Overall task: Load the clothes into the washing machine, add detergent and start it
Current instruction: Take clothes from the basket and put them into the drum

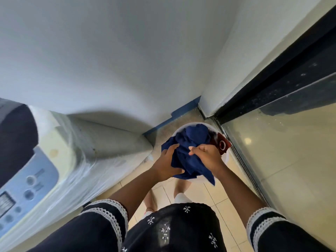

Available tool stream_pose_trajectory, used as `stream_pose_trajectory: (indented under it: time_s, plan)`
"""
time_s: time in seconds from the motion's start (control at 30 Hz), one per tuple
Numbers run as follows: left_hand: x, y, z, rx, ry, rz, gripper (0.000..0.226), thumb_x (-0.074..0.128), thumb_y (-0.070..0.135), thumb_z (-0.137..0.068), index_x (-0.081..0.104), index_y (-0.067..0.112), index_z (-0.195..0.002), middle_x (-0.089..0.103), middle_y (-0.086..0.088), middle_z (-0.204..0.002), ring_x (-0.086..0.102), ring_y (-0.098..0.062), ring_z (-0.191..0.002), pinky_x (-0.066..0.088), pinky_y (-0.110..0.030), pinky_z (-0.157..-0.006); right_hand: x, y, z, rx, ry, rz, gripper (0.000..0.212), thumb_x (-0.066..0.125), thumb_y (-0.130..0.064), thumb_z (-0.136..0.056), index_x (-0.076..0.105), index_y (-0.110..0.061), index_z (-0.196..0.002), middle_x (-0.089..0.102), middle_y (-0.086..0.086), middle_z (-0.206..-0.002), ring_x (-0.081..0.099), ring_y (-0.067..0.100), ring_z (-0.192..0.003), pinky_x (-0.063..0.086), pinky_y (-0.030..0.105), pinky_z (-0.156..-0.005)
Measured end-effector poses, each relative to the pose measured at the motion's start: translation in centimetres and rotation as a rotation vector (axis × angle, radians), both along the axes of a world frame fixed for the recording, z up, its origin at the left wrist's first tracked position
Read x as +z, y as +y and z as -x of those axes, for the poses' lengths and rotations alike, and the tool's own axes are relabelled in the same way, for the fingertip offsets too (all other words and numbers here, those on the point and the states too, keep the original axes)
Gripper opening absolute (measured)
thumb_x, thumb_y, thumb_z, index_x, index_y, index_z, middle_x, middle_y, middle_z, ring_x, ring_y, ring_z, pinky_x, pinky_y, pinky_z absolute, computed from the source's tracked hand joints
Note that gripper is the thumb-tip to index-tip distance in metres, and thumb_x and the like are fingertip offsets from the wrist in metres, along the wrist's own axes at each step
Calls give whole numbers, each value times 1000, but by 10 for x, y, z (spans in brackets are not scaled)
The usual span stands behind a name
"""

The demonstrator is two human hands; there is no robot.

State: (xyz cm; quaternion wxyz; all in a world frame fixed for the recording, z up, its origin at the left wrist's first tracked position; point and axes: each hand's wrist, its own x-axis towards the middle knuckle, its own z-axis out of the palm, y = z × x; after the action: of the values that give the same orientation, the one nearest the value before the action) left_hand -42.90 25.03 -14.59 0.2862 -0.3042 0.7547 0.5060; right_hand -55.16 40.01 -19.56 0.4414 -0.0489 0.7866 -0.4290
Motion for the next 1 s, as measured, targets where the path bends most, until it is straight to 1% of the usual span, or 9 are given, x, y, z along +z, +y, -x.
stream_pose_trajectory:
  time_s: [0.17,0.37,0.5,0.6,0.67,0.77,0.87,0.93,1.0]
  plan:
    - [56,-5,-29,61,201,10,109,86,27,-70,14,35,-151,26,-3,-144,34,-15,-129,35,-23,-99,123,-33,-34,38,39,245,5,80,-14,-81,76,-17,-82,76,1,-84,71,12,-86,57,28,-81]
    - [116,-20,-68,77,449,140,100,87,32,-69,25,28,-148,30,6,-140,30,-10,-133,30,-19,-106,231,-56,-64,302,285,307,25,74,0,-79,77,-19,-96,72,-8,-100,66,5,-99,55,29,-93]
    - [153,-31,-77,124,582,112,45,75,23,-82,54,19,-121,60,3,-115,59,-3,-100,49,-25,-85,279,-66,-91,398,166,527,38,70,8,-81,69,-21,-105,70,5,-109,67,20,-105,56,37,-93]
    - [175,-44,-86,154,597,109,7,59,19,-91,58,22,-98,65,9,-90,61,-7,-78,46,-29,-73,279,-61,-94,231,181,637,49,60,15,-82,64,-21,-114,67,8,-112,64,19,-108,52,35,-97]
    - [187,-55,-94,160,645,61,7,54,21,-92,59,20,-97,64,9,-89,63,-13,-84,51,-36,-76,252,-43,-80,147,297,500,63,64,13,-78,57,-30,-124,60,4,-124,58,14,-116,50,37,-100]
    - [212,-69,-105,194,701,13,12,48,12,-98,59,12,-101,64,-4,-93,61,-17,-86,50,-38,-78,200,-7,-75,423,356,-170,116,87,-16,-55,22,-48,-145,30,3,-145,36,30,-138,43,44,-108]
    - [240,-74,-113,306,784,-90,12,48,12,-102,59,7,-102,64,-13,-94,61,-14,-83,52,-33,-74,155,-1,-104,585,339,-451,147,88,-40,-41,-7,-35,-153,5,7,-157,12,36,-147,25,49,-118]
    - [254,-75,-120,350,803,-130,11,49,16,-102,59,12,-101,64,-6,-91,61,-12,-82,52,-28,-73,137,-16,-129,416,338,-398,129,88,-20,-63,-1,-24,-156,3,10,-162,13,32,-148,24,48,-119]
    - [257,-79,-124,346,801,-110,10,50,18,-101,60,16,-100,64,-2,-91,62,-10,-83,52,-29,-74,129,-34,-144,161,328,-272,94,74,-1,-79,18,-14,-154,28,15,-155,36,24,-133,33,40,-111]
